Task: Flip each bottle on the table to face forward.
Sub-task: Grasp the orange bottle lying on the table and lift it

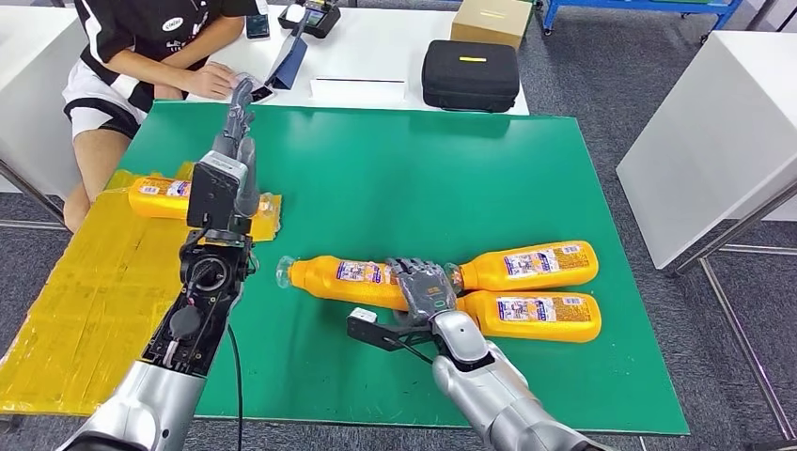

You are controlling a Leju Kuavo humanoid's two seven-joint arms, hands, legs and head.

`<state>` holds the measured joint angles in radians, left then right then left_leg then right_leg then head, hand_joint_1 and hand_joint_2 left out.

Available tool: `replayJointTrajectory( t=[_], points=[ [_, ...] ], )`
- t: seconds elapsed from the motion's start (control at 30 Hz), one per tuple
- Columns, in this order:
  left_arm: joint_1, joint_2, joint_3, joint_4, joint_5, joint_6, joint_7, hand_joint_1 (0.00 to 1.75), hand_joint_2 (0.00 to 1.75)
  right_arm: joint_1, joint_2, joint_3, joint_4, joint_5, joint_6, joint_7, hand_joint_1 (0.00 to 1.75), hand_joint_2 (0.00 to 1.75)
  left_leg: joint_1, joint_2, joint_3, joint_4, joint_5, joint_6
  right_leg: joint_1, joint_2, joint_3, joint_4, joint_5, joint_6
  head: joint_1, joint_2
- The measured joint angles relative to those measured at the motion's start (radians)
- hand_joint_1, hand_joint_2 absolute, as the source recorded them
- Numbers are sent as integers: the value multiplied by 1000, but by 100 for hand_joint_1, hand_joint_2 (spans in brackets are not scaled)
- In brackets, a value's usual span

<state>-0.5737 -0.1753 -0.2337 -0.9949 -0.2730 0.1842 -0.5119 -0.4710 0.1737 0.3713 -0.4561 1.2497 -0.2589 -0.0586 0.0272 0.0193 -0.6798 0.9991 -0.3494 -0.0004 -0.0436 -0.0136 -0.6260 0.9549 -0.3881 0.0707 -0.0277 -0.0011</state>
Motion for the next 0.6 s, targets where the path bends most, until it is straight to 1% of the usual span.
replayJointTrajectory(
  t=[0.13,0.2,0.27,0.33,0.43,0.53,0.6],
  points=[
    [3,0,0,0,13,-8,-2,0,0,1,5,-16,1,-17,-24,-14,175,175,0,0,0,0,0,0,0,0,0,0,0,0,0,0],
    [6,0,0,0,44,-32,-6,0,87,8,7,-30,-3,-55,-86,-49,175,175,0,0,-1,0,0,0,0,0,0,0,0,0,0,0],
    [12,-1,0,2,84,-69,-16,0,175,17,11,-55,-21,-115,-182,-102,175,175,0,0,-3,0,0,0,0,0,-2,0,0,0,0,0],
    [19,-2,-1,8,111,-97,-27,0,175,22,17,-86,-57,-194,-270,-166,175,175,0,0,-4,0,0,0,0,0,-3,0,0,0,0,0],
    [17,-13,-8,33,155,-147,-31,0,175,29,26,-141,-127,-337,-353,-274,175,175,0,0,-5,0,0,0,0,0,-4,0,0,1,0,0],
    [2,-27,-15,79,221,-215,-23,0,175,42,34,-188,-181,-468,-387,-381,175,175,0,0,-6,0,0,0,0,0,-4,0,0,1,0,0],
    [-8,-36,-19,114,259,-250,-22,0,175,53,39,-219,-211,-522,-391,-448,175,175,0,0,-6,0,0,0,0,0,-5,0,0,1,0,0]
  ],
)
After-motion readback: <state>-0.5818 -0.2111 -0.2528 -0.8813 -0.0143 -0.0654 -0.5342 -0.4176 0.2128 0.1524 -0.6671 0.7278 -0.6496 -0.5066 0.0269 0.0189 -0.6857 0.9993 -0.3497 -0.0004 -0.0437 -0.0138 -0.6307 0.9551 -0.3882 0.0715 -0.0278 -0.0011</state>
